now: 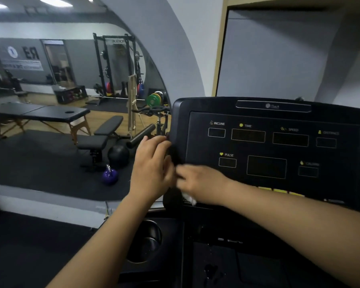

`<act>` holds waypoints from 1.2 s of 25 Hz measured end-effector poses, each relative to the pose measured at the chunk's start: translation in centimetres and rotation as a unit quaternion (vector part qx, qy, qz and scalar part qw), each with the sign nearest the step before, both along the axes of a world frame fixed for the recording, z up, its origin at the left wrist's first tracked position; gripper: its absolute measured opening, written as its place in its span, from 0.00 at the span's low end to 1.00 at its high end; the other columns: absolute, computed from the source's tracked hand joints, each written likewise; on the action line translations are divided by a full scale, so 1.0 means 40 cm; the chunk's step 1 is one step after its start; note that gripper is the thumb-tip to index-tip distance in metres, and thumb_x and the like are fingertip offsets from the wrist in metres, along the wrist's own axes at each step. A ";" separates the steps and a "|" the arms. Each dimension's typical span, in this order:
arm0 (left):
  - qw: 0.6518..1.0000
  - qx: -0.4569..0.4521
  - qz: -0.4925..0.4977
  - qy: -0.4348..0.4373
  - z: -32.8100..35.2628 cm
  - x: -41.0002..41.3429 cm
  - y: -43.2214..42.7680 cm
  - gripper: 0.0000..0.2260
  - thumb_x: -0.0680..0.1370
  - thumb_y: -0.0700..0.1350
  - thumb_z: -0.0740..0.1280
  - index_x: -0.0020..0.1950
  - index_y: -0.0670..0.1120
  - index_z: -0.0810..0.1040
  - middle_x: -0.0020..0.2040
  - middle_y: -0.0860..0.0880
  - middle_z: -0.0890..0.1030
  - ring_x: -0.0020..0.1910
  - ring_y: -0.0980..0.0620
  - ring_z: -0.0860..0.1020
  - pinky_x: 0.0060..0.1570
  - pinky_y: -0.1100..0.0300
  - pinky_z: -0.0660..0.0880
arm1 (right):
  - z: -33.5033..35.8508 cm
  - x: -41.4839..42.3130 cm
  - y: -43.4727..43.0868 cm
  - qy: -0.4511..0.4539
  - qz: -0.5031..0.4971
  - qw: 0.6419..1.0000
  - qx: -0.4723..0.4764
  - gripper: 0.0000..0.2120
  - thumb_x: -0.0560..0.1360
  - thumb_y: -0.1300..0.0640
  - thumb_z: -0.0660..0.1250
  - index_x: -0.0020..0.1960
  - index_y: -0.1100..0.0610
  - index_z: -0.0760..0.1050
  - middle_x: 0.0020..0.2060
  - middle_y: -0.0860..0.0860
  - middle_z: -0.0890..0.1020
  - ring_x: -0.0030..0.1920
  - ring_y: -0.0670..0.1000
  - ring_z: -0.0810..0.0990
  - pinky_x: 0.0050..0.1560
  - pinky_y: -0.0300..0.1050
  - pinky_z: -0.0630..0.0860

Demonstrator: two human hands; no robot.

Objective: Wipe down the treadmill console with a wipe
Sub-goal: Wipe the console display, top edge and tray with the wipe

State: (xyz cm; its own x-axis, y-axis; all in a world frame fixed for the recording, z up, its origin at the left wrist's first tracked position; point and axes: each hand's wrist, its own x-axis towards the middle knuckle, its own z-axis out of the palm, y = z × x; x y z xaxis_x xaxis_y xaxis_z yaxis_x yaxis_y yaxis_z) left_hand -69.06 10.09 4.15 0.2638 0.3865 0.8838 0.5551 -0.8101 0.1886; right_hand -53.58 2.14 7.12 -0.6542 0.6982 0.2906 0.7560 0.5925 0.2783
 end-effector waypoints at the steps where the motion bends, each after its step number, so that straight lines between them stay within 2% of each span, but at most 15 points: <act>1: 1.000 -0.005 0.011 0.003 -0.008 -0.020 0.002 0.13 0.72 0.35 0.67 0.57 0.37 0.78 0.58 0.40 0.78 0.60 0.43 0.73 0.69 0.39 0.66 | -0.006 0.005 0.004 -0.056 0.032 0.997 -0.033 0.07 0.69 0.63 0.73 0.46 0.62 0.79 0.41 0.59 0.78 0.37 0.60 0.79 0.25 0.46 0.73; 3: 1.000 -0.009 0.021 0.002 -0.017 -0.041 0.004 0.13 0.72 0.33 0.69 0.56 0.37 0.78 0.58 0.40 0.79 0.60 0.44 0.72 0.66 0.37 0.69 | 0.049 0.016 0.056 -0.091 0.014 0.995 -0.039 0.06 0.77 0.54 0.66 0.50 0.57 0.77 0.41 0.51 0.77 0.39 0.54 0.77 0.30 0.42 0.69; 5: 1.000 -0.009 0.023 -0.002 -0.017 -0.045 0.007 0.13 0.72 0.32 0.69 0.56 0.37 0.78 0.57 0.40 0.79 0.60 0.45 0.72 0.67 0.38 0.68 | 0.143 0.067 0.165 0.004 -0.040 0.994 0.106 0.10 0.80 0.46 0.58 0.51 0.51 0.73 0.40 0.46 0.75 0.38 0.50 0.74 0.34 0.42 0.66; 7: 1.000 -0.011 0.023 -0.003 -0.016 -0.042 0.005 0.13 0.73 0.33 0.69 0.57 0.37 0.79 0.58 0.40 0.79 0.60 0.45 0.72 0.68 0.39 0.67 | 0.255 0.094 0.235 0.048 -0.141 0.974 0.168 0.09 0.81 0.53 0.58 0.54 0.57 0.73 0.45 0.52 0.73 0.38 0.53 0.71 0.35 0.45 0.64; 9: 0.999 -0.017 0.028 -0.008 -0.017 -0.042 0.002 0.13 0.73 0.33 0.68 0.57 0.37 0.79 0.58 0.40 0.79 0.60 0.45 0.72 0.68 0.39 0.67 | 0.279 0.079 0.249 0.047 -0.168 0.967 0.184 0.06 0.80 0.59 0.60 0.51 0.62 0.71 0.43 0.54 0.67 0.36 0.54 0.68 0.33 0.46 0.63; 12: 0.999 -0.037 0.032 -0.009 -0.032 -0.048 -0.009 0.13 0.73 0.32 0.67 0.56 0.36 0.79 0.57 0.39 0.79 0.59 0.42 0.74 0.65 0.38 0.69 | 0.116 0.005 0.203 0.123 -0.149 0.974 0.118 0.08 0.80 0.51 0.56 0.47 0.54 0.68 0.39 0.49 0.71 0.36 0.51 0.70 0.35 0.47 0.68; 15: 0.998 -0.056 0.029 0.011 -0.047 -0.056 -0.022 0.14 0.71 0.31 0.66 0.56 0.35 0.78 0.57 0.38 0.79 0.57 0.38 0.75 0.61 0.37 0.71 | -0.114 -0.058 0.071 0.040 -0.014 0.999 0.022 0.08 0.77 0.54 0.59 0.52 0.56 0.75 0.44 0.52 0.77 0.42 0.52 0.74 0.40 0.50 0.77; 17: 0.998 -0.061 0.028 0.019 -0.053 -0.068 -0.021 0.15 0.71 0.31 0.64 0.57 0.35 0.78 0.58 0.38 0.78 0.57 0.39 0.75 0.61 0.37 0.71 | -0.186 -0.079 0.005 -0.131 0.028 0.990 -0.053 0.11 0.77 0.58 0.60 0.56 0.59 0.77 0.52 0.55 0.77 0.49 0.55 0.75 0.37 0.49 0.75; 19: 0.998 -0.053 0.024 0.017 -0.046 -0.071 -0.020 0.15 0.71 0.31 0.63 0.57 0.35 0.78 0.58 0.39 0.78 0.58 0.41 0.74 0.62 0.38 0.71 | -0.159 -0.077 0.010 -0.189 0.043 0.977 -0.090 0.11 0.78 0.58 0.61 0.57 0.60 0.75 0.53 0.57 0.75 0.51 0.57 0.75 0.36 0.48 0.68; 21: 0.999 -0.049 0.015 0.010 -0.032 -0.066 -0.016 0.16 0.72 0.32 0.61 0.58 0.36 0.78 0.59 0.39 0.78 0.59 0.41 0.74 0.64 0.43 0.72 | -0.051 -0.042 0.081 -0.098 0.029 0.995 -0.009 0.08 0.79 0.53 0.61 0.53 0.56 0.74 0.45 0.54 0.76 0.46 0.56 0.76 0.35 0.44 0.61; 23: 0.998 -0.062 0.003 0.019 -0.028 -0.050 -0.023 0.16 0.74 0.34 0.60 0.60 0.35 0.78 0.62 0.38 0.78 0.62 0.41 0.74 0.66 0.53 0.70 | 0.112 0.030 0.160 -0.015 -0.097 0.988 0.120 0.09 0.78 0.47 0.61 0.48 0.53 0.71 0.38 0.50 0.73 0.38 0.53 0.74 0.32 0.46 0.58; 24: 0.997 -0.068 -0.011 0.031 -0.030 -0.039 -0.031 0.17 0.74 0.33 0.62 0.62 0.34 0.78 0.64 0.37 0.77 0.64 0.40 0.74 0.67 0.55 0.69 | 0.185 0.072 0.193 0.019 -0.160 0.974 0.162 0.10 0.77 0.47 0.60 0.50 0.54 0.72 0.39 0.51 0.72 0.37 0.54 0.73 0.32 0.45 0.59; 26: 0.995 -0.076 -0.044 0.054 -0.043 -0.014 -0.051 0.18 0.73 0.31 0.64 0.63 0.32 0.77 0.66 0.36 0.76 0.66 0.38 0.74 0.69 0.54 0.69 | 0.277 0.120 0.211 0.121 -0.248 0.946 0.170 0.12 0.78 0.51 0.59 0.55 0.58 0.73 0.44 0.54 0.71 0.41 0.58 0.72 0.36 0.44 0.60; 28: 0.993 -0.085 -0.062 0.059 -0.053 0.006 -0.067 0.20 0.73 0.30 0.64 0.66 0.33 0.75 0.69 0.36 0.74 0.69 0.38 0.72 0.70 0.50 0.69 | 0.251 0.098 0.177 0.136 -0.254 0.938 0.194 0.11 0.78 0.51 0.59 0.53 0.58 0.72 0.44 0.55 0.72 0.42 0.58 0.72 0.37 0.46 0.61; 30: 0.993 -0.081 -0.069 0.050 -0.042 0.028 -0.072 0.24 0.73 0.32 0.62 0.70 0.34 0.72 0.72 0.37 0.71 0.73 0.39 0.68 0.73 0.49 0.65 | 0.138 0.064 0.108 0.081 -0.199 0.958 0.189 0.11 0.76 0.56 0.64 0.56 0.60 0.74 0.47 0.59 0.75 0.44 0.61 0.74 0.34 0.50 0.68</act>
State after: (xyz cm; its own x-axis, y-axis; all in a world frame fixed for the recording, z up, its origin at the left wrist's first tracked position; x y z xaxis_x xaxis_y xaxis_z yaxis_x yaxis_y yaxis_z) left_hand -67.93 7.19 2.47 0.4084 0.4759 0.7789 0.4631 -0.8434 0.2725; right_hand -51.02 6.45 12.64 -0.2824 0.7076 0.6478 0.9527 0.1276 0.2759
